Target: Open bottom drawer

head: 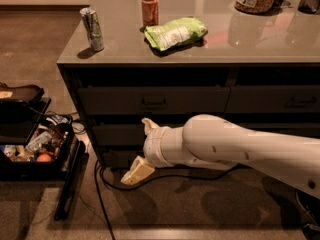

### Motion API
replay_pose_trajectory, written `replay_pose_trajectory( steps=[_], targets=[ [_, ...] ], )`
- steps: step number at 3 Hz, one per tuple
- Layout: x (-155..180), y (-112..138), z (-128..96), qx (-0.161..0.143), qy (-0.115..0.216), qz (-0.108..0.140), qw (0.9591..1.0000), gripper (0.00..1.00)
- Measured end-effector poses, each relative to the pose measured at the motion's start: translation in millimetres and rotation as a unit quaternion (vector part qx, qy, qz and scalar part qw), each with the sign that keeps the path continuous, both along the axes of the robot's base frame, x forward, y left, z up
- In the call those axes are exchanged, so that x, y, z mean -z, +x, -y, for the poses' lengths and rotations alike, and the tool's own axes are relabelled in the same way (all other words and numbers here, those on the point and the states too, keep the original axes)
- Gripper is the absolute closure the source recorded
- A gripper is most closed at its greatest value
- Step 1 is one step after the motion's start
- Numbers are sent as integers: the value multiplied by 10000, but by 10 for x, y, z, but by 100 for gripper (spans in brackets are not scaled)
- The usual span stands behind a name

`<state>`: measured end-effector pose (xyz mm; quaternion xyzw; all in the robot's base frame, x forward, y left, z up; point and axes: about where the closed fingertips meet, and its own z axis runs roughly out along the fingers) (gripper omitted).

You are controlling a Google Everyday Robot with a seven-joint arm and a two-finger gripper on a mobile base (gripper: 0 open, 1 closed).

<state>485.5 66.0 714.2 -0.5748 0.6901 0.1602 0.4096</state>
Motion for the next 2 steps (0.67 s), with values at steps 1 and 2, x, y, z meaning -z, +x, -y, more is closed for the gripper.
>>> replay_pose_trajectory(
  steps=[1,2],
  targets=[
    [190,313,93,433,-240,-34,9988,0],
    [474,653,175,790,-461,-166,9957,0]
  ],
)
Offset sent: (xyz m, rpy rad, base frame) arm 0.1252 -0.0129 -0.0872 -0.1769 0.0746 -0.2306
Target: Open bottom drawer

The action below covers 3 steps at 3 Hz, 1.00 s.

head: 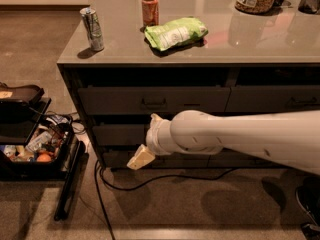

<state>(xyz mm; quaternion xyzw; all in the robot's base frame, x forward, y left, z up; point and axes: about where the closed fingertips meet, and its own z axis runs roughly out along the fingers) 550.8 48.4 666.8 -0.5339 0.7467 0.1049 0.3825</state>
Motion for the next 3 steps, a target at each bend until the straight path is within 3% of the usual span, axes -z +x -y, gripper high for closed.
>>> replay_pose_trajectory(
  steps=[1,3],
  targets=[
    [244,189,-35,185,-169,-114,9996,0],
    [745,-9,-93,417,-48,-447,9981,0]
  ],
)
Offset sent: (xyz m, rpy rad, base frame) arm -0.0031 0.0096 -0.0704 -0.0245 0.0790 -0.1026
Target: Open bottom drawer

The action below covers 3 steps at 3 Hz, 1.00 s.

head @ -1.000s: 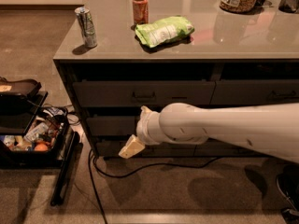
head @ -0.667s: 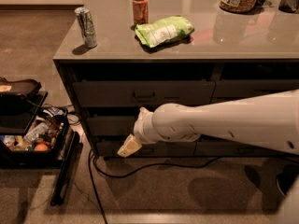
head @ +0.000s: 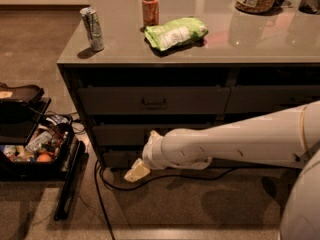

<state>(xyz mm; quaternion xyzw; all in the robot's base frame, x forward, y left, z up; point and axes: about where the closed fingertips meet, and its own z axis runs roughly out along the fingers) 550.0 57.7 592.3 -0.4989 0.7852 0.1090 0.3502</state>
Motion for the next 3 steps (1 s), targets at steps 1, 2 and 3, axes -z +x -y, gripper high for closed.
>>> replay_pose_trajectory(
  steps=[1,2,3],
  targets=[
    [13,-53,-53,-49,42,-35,10000,0],
    [132,-80,-236,-805,32,-22,9967,0],
    [198,-84,-367,-1197,231,-111,9925,0]
  ],
)
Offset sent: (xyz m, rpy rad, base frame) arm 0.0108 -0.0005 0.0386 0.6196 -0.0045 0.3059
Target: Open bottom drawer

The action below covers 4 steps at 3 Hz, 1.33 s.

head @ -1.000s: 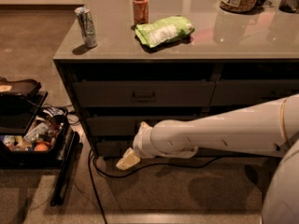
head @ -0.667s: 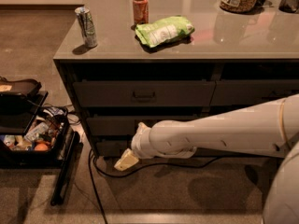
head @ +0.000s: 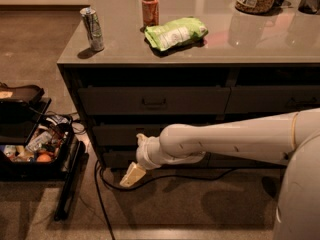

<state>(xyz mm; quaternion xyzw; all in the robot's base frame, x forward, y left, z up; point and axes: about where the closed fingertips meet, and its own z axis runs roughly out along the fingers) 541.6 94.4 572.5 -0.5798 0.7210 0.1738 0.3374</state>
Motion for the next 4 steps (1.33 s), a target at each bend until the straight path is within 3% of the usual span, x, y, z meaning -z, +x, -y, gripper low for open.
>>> replay_pose_trajectory(
  steps=[1,2,4],
  targets=[
    [1,1,1,1,0,-1,10000,0],
    [143,143,94,204,14,-113,9997,0],
    [1043,779,374,687,157,-663,9953,0]
  ],
)
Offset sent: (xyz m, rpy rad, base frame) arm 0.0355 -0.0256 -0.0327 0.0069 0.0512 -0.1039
